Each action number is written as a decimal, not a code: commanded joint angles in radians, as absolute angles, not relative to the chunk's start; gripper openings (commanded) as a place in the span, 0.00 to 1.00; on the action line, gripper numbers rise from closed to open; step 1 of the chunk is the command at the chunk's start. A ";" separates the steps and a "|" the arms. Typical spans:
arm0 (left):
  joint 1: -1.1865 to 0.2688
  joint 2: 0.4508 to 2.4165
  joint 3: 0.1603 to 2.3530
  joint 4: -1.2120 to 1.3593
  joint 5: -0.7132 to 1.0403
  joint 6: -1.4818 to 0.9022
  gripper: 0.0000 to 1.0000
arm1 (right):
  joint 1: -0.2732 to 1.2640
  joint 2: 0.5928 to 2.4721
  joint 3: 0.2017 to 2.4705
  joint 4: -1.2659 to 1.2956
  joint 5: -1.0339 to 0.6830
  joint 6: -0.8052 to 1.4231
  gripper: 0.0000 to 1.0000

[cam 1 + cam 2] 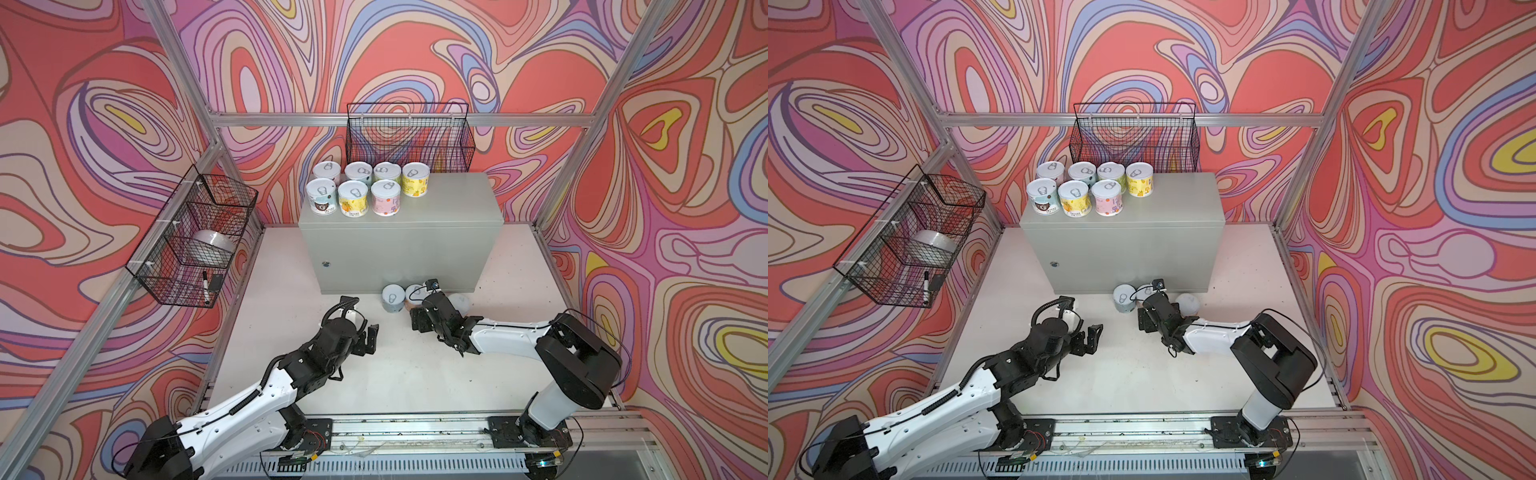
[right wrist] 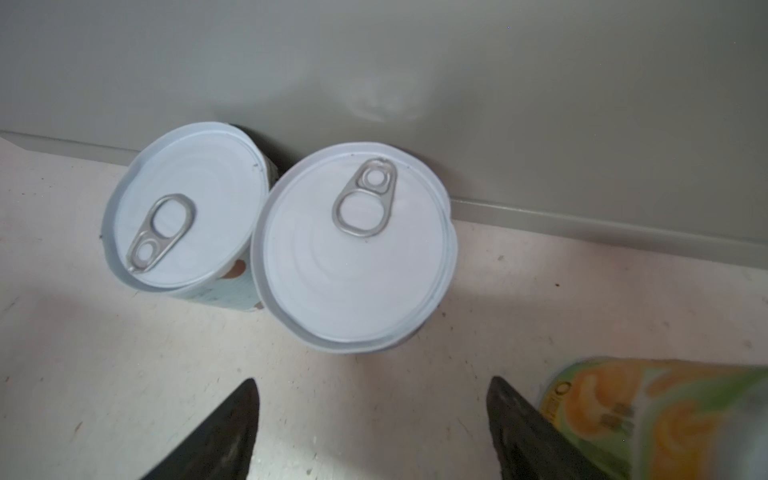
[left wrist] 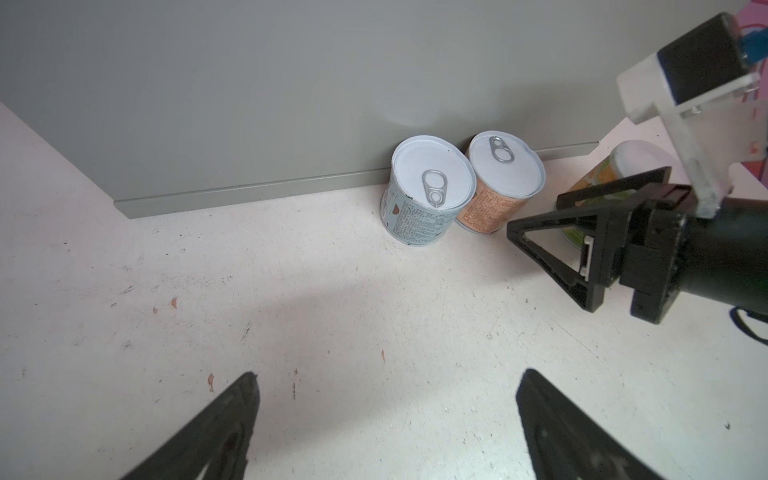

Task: Place and organize the canned foods onto the counter
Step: 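Close the right gripper around the pink-labelled floor can beside the cabinet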

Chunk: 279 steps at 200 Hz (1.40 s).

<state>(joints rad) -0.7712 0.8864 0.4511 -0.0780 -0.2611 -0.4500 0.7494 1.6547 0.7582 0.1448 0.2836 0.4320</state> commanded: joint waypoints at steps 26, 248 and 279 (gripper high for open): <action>-0.762 0.894 0.438 -0.075 -0.267 -0.477 0.97 | 0.733 1.750 0.821 0.203 0.266 0.372 0.88; -0.757 0.966 0.435 -0.023 -0.268 -0.478 0.95 | 0.675 1.938 0.899 0.393 0.283 0.267 0.86; -0.755 0.952 0.437 -0.032 -0.271 -0.474 0.95 | 0.675 1.925 0.884 0.396 0.265 0.276 0.61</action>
<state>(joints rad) -0.7635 0.9657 0.4423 -0.0402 -0.2619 -0.4652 0.6815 1.9156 0.8841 0.3813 0.2829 0.2657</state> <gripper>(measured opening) 0.951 0.731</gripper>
